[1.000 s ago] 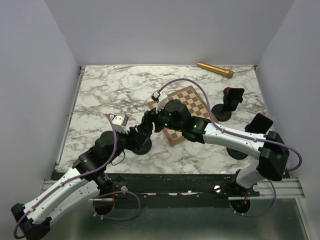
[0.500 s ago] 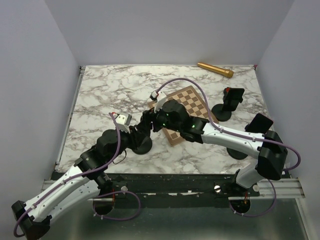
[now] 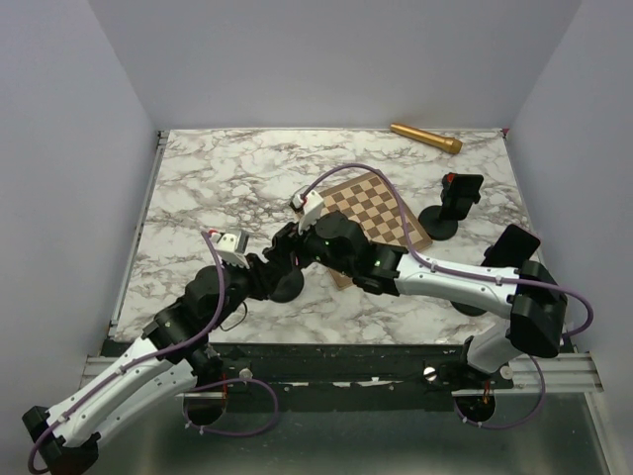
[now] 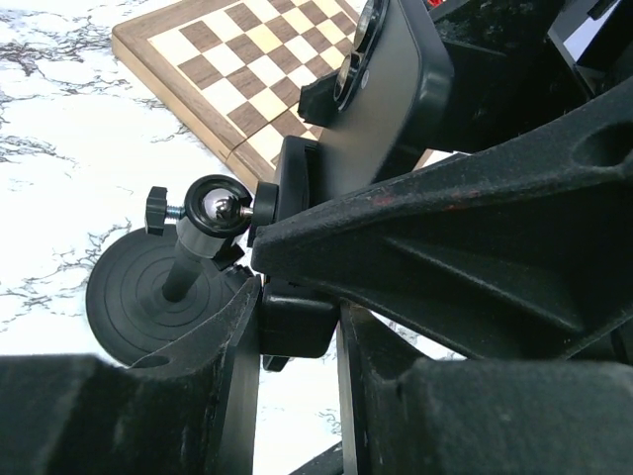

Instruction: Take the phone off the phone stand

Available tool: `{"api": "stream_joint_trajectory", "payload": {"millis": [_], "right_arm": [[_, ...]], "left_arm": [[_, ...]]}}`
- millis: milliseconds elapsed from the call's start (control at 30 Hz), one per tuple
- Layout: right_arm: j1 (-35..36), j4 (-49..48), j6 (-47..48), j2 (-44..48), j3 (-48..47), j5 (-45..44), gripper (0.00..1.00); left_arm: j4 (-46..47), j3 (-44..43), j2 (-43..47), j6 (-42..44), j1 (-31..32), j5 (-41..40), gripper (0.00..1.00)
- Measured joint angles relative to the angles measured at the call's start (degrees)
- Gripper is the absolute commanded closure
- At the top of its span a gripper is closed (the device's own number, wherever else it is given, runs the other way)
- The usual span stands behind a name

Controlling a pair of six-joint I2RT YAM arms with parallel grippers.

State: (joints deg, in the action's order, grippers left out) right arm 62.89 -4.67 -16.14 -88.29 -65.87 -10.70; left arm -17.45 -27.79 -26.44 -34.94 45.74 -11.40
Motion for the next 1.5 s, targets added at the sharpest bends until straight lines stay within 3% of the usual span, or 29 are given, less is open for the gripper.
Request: {"api": "stream_joint_trajectory", "payload": {"millis": [467,967,1500], "right_arm": [[-6.14,-4.74,4.22,0.72,2.95,18.99,0.99],[-12.07,0.2,12.37,-4.7,-4.2,40.89,0.99],[-14.67,0.2,13.62,-5.7,-4.7,52.81,0.99]], "left_arm": [[1.07,2.19,3.67,-1.36,0.31,-0.15,1.0],[4.42,3.19,1.84,0.66,-0.04,1.55,1.0],[5.4,3.3,0.98,0.81,-0.02,3.63,1.0]]}}
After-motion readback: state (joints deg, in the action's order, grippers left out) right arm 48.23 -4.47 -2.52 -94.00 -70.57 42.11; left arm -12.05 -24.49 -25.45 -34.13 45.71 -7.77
